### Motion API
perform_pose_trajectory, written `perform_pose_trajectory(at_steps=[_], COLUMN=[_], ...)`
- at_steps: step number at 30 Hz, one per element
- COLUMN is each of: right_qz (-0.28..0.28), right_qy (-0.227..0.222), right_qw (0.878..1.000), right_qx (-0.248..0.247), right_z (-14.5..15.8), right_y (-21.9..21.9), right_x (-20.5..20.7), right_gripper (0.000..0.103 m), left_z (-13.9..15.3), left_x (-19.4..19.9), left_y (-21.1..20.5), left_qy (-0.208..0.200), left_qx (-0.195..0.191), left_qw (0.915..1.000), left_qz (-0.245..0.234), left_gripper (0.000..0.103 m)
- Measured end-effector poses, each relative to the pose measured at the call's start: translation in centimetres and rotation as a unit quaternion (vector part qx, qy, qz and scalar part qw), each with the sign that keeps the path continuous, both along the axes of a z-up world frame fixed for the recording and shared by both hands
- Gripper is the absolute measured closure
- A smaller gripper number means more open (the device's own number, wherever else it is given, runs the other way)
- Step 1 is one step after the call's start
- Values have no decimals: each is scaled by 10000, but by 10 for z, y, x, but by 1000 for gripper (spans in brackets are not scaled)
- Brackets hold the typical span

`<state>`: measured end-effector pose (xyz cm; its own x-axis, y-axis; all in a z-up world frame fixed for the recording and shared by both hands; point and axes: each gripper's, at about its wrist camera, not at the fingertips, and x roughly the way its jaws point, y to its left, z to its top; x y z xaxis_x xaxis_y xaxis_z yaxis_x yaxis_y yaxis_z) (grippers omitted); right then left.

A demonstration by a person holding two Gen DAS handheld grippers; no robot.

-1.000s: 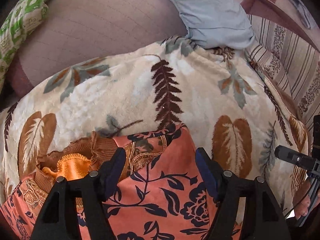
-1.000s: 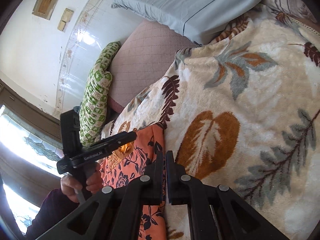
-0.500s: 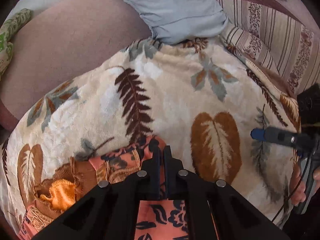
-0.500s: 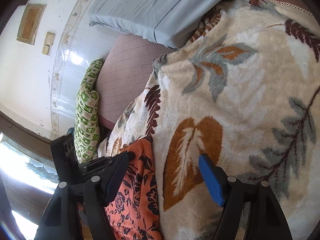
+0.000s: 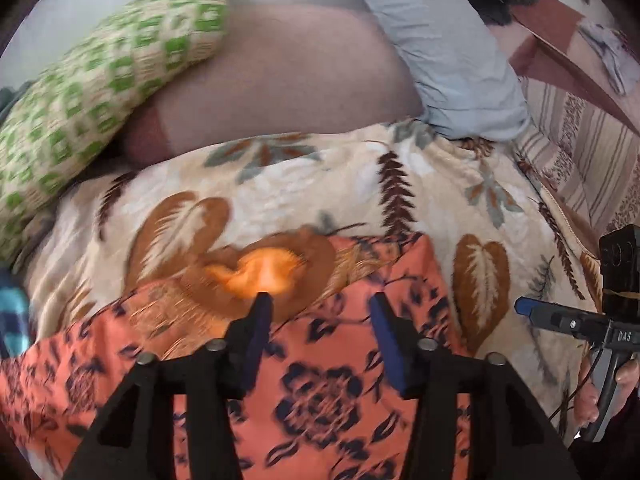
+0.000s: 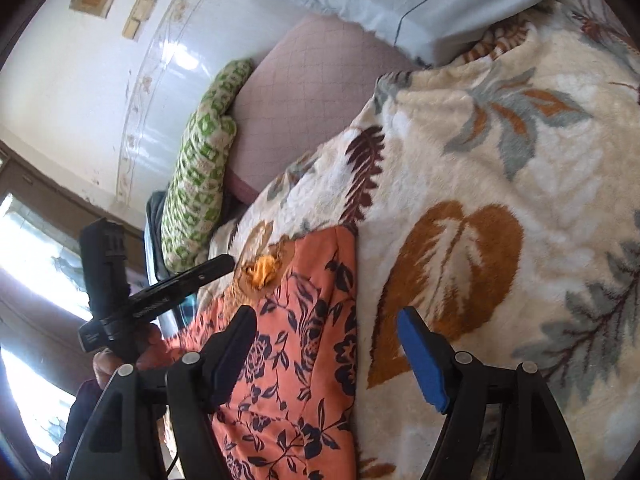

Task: Fold small clothes

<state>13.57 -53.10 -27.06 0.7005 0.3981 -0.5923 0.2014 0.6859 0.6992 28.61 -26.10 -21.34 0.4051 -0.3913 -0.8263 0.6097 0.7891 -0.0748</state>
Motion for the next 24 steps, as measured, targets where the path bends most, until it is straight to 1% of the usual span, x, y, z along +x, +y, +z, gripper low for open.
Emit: perform_pose_trajectory(at_steps=[2, 4, 6, 8, 9, 11, 13, 14, 15, 16, 18, 19, 20, 21, 22, 23, 24], right_qz=[194, 264, 166, 79, 51, -100, -148, -209, -226, -174, -139, -129, -130, -163, -224, -269, -289], right_qy=[304, 535, 790, 1070, 1202, 1385, 1486, 1553, 1664, 1672, 1604, 1575, 1519, 1457, 1426, 1436, 1461], right_qw=[9989, 9970, 9945, 9911, 9889, 9824, 9743, 9683, 9587, 9511, 9467, 9435, 9392, 9357, 9345, 9351, 9356], right_qx=[-288, -497, -670, -783, -877, -1252, -1688, -1943, -2297, -2593, -2789, -2913, -3077, -3208, -3254, -3228, -3200], right_z=[-3, -8, -13, -19, -21, -27, -31, -32, -32, -30, -26, -25, -24, -23, -22, -22, -22], right_y=[24, 45, 59, 72, 78, 92, 105, 110, 116, 121, 121, 121, 122, 122, 120, 116, 112], right_x=[10, 18, 25, 34, 39, 47, 51, 51, 52, 52, 47, 46, 44, 43, 42, 41, 41], right_gripper=[28, 28, 28, 28, 28, 28, 29, 34, 54, 77, 87, 89, 90, 91, 92, 92, 92], left_z=[8, 10, 9, 5, 3, 1, -2, -5, -10, -14, -21, -24, -29, -34, -40, -42, -41], left_x=[-12, -21, -27, -26, -24, -19, -12, -7, -3, 4, 17, 24, 32, 41, 48, 52, 53], left_y=[69, 137, 200, 252, 273, 301, 317, 321, 322, 324, 322, 320, 316, 309, 302, 294, 283], left_qy=[-194, -273, -287, -100, -3, 87, 195, 283, 390, 478, 508, 498, 573, 761, 958, 1043, 1036], left_qx=[-27, 177, 341, 343, 301, 134, -28, -80, -122, -170, -197, -212, -262, -334, -353, -359, -414], left_qw=[9986, 9927, 9821, 9701, 9640, 9536, 9469, 9442, 9414, 9389, 9373, 9379, 9401, 9437, 9464, 9487, 9533], left_qz=[489, 1158, 1829, 2399, 2643, 3006, 3209, 3281, 3348, 3405, 3443, 3427, 3350, 3201, 3064, 2963, 2808], left_gripper=[43, 43, 42, 42, 42, 42, 42, 42, 42, 42, 42, 42, 42, 42, 42, 42, 42])
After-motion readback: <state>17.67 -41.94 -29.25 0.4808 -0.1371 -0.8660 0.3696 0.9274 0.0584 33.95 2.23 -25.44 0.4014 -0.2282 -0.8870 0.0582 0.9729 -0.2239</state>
